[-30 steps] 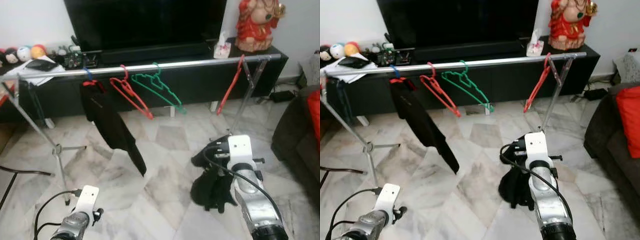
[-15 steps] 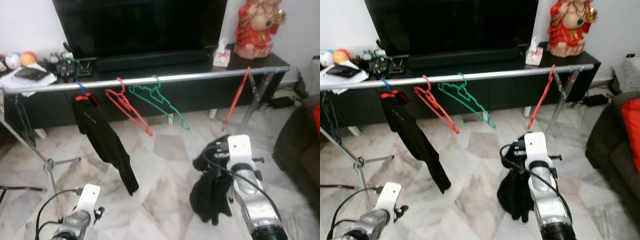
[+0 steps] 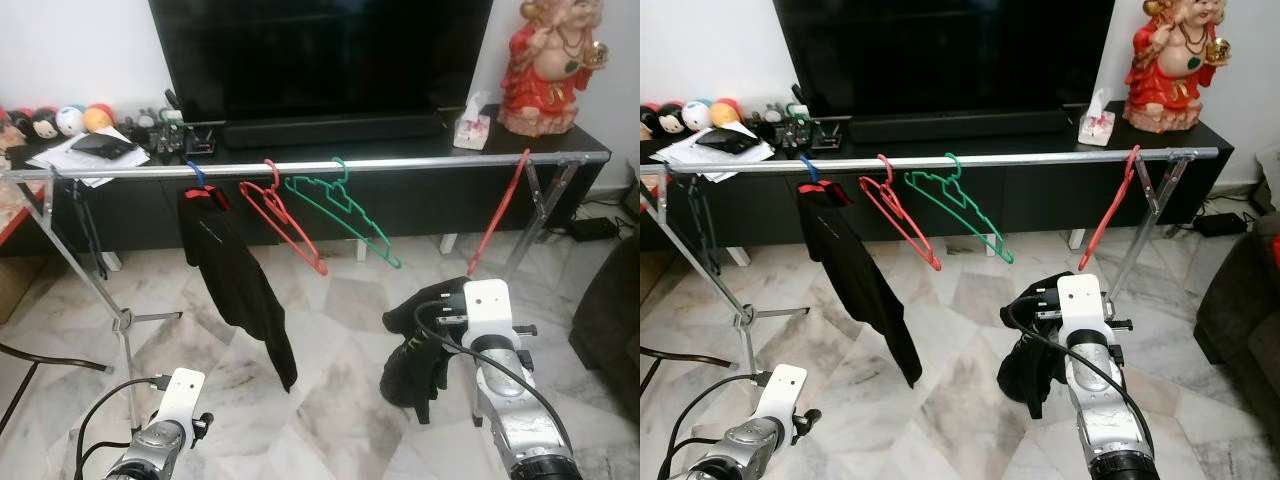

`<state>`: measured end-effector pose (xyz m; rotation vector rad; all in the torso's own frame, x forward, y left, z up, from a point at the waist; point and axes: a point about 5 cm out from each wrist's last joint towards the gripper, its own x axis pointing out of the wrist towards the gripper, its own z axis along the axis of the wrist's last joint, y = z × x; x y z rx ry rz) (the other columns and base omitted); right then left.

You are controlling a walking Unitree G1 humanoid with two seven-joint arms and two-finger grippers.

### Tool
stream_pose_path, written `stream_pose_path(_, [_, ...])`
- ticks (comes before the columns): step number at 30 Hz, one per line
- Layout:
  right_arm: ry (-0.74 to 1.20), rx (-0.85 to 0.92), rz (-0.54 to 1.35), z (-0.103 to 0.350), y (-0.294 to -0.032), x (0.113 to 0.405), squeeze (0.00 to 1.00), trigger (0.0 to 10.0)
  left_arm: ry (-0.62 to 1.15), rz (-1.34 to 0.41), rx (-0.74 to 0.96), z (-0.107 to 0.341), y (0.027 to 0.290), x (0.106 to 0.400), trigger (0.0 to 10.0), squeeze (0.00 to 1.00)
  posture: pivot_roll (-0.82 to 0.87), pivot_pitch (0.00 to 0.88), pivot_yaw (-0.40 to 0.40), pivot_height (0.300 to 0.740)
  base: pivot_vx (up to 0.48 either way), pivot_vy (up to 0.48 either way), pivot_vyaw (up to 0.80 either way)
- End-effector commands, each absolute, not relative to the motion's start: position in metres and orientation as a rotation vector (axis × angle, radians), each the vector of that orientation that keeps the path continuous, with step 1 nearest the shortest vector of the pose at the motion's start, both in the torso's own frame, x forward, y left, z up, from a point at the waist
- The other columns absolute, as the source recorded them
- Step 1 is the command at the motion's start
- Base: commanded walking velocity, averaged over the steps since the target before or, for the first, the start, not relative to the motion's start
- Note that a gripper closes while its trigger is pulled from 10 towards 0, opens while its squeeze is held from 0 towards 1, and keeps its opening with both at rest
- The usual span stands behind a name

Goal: Hang hanger

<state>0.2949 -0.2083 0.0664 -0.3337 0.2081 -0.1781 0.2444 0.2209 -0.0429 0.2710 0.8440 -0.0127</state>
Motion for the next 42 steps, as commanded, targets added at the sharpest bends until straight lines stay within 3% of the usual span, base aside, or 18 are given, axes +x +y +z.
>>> stream_pose_path(1, [0.14,-0.332,-0.173,0.081,-0.206,0.301,0.0,10.0,0.858,-0.017,0.288,-0.045,0.222,0.241,10.0,0.0,-0.1,0.0,0.04,0.74,0.0,-0.394,0.0])
stream_pose_path(20, [0.147,-0.333,-0.172,0.079,-0.207,0.3,0.0,10.0,0.856,-0.009,0.285,-0.045,0.222,0.241,10.0,0.0,-0.1,0.011,0.037,0.74,0.0,-0.385,0.0])
stream_pose_path(29, [0.183,-0.331,-0.174,0.07,-0.208,0.298,0.0,10.0,0.782,0.09,0.244,-0.043,0.224,0.242,10.0,0.0,-0.09,0.024,0.03,0.74,0.0,0.0,0.0])
stream_pose_path(37, [0.265,-0.338,-0.154,0.05,-0.21,0.292,0.0,10.0,0.563,0.16,0.213,-0.03,0.223,0.249,10.0,0.0,-0.07,0.038,0.015,0.74,0.0,0.0,0.0])
stream_pose_path(40, [0.289,-0.337,-0.152,0.043,-0.211,0.289,0.0,10.0,0.362,0.165,0.162,0.012,0.234,0.288,10.0,0.0,-0.07,0.038,0.013,0.74,0.0,0.0,0.0])
stream_pose_path(42, [0.312,-0.329,-0.155,0.037,-0.212,0.287,0.0,10.0,0.28,0.186,0.203,0.026,0.237,0.297,10.0,0.0,-0.07,0.037,0.01,0.74,0.0,0.0,0.0])
